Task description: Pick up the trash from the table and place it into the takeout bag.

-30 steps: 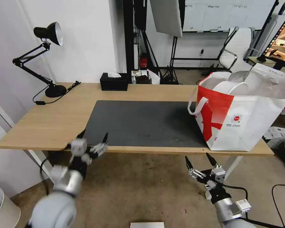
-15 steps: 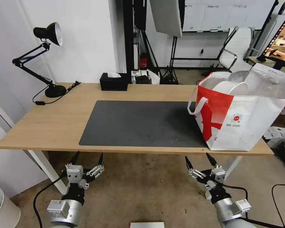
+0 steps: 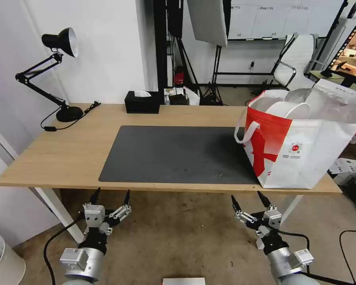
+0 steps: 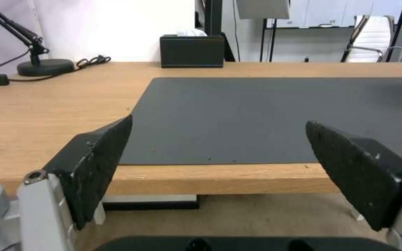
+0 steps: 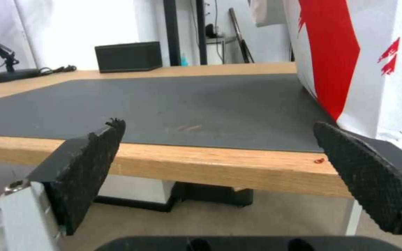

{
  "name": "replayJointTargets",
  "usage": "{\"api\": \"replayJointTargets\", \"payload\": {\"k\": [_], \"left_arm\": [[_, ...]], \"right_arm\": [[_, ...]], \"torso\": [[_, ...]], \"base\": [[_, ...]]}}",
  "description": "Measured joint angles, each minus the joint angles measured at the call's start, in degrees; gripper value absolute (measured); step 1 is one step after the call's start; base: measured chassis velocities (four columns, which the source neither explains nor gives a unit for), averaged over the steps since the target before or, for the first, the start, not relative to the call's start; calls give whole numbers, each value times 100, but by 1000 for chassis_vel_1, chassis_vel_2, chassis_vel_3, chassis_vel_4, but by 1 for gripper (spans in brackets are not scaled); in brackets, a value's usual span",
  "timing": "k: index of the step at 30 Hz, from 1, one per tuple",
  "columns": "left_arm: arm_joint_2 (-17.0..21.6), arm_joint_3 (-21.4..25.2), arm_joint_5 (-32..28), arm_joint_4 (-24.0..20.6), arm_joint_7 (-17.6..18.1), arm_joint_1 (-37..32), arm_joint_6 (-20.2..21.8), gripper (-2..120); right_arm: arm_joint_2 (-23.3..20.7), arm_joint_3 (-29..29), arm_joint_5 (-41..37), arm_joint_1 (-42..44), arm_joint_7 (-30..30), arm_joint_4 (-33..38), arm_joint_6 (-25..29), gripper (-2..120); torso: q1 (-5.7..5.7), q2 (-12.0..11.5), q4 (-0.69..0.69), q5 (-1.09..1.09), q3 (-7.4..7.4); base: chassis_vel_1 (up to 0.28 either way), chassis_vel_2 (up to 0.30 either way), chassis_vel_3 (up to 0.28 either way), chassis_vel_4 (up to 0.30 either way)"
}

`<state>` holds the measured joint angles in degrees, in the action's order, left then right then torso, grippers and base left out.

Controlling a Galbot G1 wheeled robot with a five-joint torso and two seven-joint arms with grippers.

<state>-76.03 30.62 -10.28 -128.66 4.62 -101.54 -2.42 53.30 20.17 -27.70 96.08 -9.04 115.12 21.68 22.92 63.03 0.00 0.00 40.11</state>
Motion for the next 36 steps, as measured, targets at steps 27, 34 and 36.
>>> {"api": "replayJointTargets", "payload": {"k": [27,34,36], "left_arm": [[8,-10,-13,5,12,13,15,100],[8,-10,-13,6,12,12,15,100],[8,-10,-13,5,12,12,15,100]], "right_arm": [[0,0,0,0,0,0,0,100],[0,0,0,0,0,0,0,100],[0,0,0,0,0,0,0,100]], "torso": [[1,0,0,0,0],[1,0,0,0,0],[1,0,0,0,0]], "base": [[0,0,0,0],[0,0,0,0],[0,0,0,0]]}}
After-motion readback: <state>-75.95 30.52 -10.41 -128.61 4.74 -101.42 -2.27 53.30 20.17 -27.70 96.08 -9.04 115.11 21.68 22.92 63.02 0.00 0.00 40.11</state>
